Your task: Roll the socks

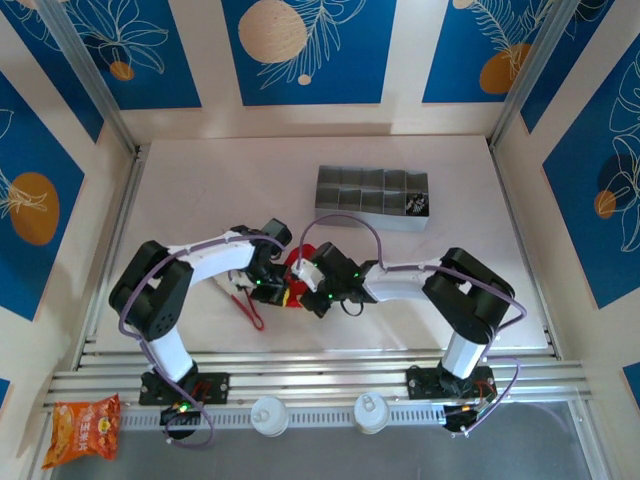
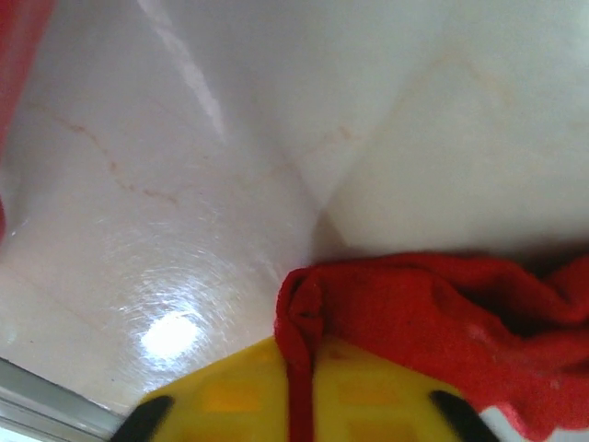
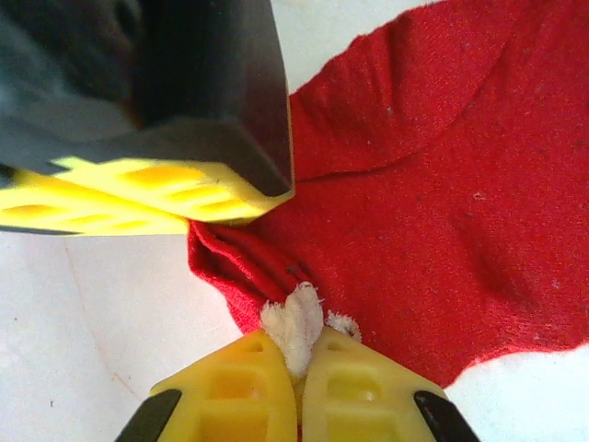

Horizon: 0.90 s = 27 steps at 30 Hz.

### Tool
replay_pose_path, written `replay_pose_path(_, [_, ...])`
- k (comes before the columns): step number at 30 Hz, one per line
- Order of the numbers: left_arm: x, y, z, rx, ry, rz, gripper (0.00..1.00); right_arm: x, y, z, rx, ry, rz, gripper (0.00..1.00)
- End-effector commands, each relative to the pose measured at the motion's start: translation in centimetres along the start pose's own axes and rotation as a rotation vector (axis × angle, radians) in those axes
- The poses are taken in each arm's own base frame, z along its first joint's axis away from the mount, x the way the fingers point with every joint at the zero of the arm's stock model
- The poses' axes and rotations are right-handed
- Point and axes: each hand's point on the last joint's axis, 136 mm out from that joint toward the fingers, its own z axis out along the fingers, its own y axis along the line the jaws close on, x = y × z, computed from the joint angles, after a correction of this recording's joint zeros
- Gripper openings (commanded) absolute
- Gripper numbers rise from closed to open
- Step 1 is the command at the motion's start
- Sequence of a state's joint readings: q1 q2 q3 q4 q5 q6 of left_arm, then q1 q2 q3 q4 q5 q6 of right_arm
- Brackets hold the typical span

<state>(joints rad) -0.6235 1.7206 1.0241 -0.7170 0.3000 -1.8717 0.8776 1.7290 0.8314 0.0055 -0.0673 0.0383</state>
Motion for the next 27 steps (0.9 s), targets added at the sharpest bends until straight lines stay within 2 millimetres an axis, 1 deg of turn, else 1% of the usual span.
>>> replay_pose_path(1, [-0.6,-1.1,-2.5,0.096,-0.052,0.061,0.34,2.4,-0.7,0.4,-0.059,0.111,0.177,0.0])
replay_pose_path(3, [-0.6,-1.7,-3.6,0.163,-0.065,0.098,0.48,2.7,-1.4,0.4,-0.074,0.139,0.262,0.0])
replay_pose_path(4, [-0.6,-2.0,-4.2,0.198,-0.068,0.115,0.57,2.8,-1.7,0.3,-0.079,0.151,0.302,0.0])
replay_pose_path(5, [-0.6,-2.3,-4.7,0.236,-0.071,0.137,0.63,2.8,-1.9,0.3,-0.088,0.158,0.336,0.0])
replay_pose_path(6, [-0.6,-2.6,-5.0,0.271,-0.074,0.16,0.64,2.8,-2.2,0.3,-0.085,0.167,0.367,0.0])
replay_pose_path(7, [-0.4,-2.9,-5.3,0.314,-0.068,0.194,0.63,2.7,-2.5,0.2,-0.094,0.174,0.402,0.0])
replay_pose_path(8, [-0.1,-3.1,-5.4,0.344,-0.053,0.224,0.58,2.7,-2.6,0.1,-0.104,0.181,0.435,0.0])
replay_pose_path(10, [0.3,-2.7,-5.3,0.37,-0.033,0.268,0.48,2.6,-2.7,0.2,-0.119,0.199,0.474,0.0])
replay_pose_path(11, [0.8,-3.0,-5.3,0.411,-0.016,0.306,0.46,2.5,-2.7,0.2,-0.137,0.208,0.499,0.0])
replay_pose_path(13, [1.2,-3.3,-5.0,0.462,-0.004,0.343,0.44,2.4,-2.7,0.4,-0.163,0.231,0.543,0.0])
replay_pose_path(15, [1.4,-4.2,-4.7,0.523,-0.004,0.386,0.38,2.4,-2.9,0.6,-0.169,0.251,0.587,0.0])
replay_pose_path(16, [1.5,-4.5,-4.6,0.542,-0.011,0.411,0.34,2.3,-3.0,0.6,-0.183,0.253,0.613,0.0])
replay_pose_path(18, [1.3,-4.6,-3.9,0.536,-0.026,0.436,0.26,2.2,-3.3,0.6,-0.208,0.252,0.664,0.0])
replay_pose_path(19, [1.2,-4.6,-3.5,0.527,-0.03,0.445,0.24,2.3,-3.6,0.6,-0.212,0.255,0.688,0.0])
replay_pose_path(21, [1.1,-4.6,-3.1,0.518,-0.045,0.463,0.24,2.2,-4.0,0.5,-0.224,0.257,0.726,0.0])
replay_pose_path(27, [0.7,-5.2,-1.7,0.495,-0.071,0.494,0.29,1.9,-4.8,0.2,-0.281,0.231,0.81,0.0])
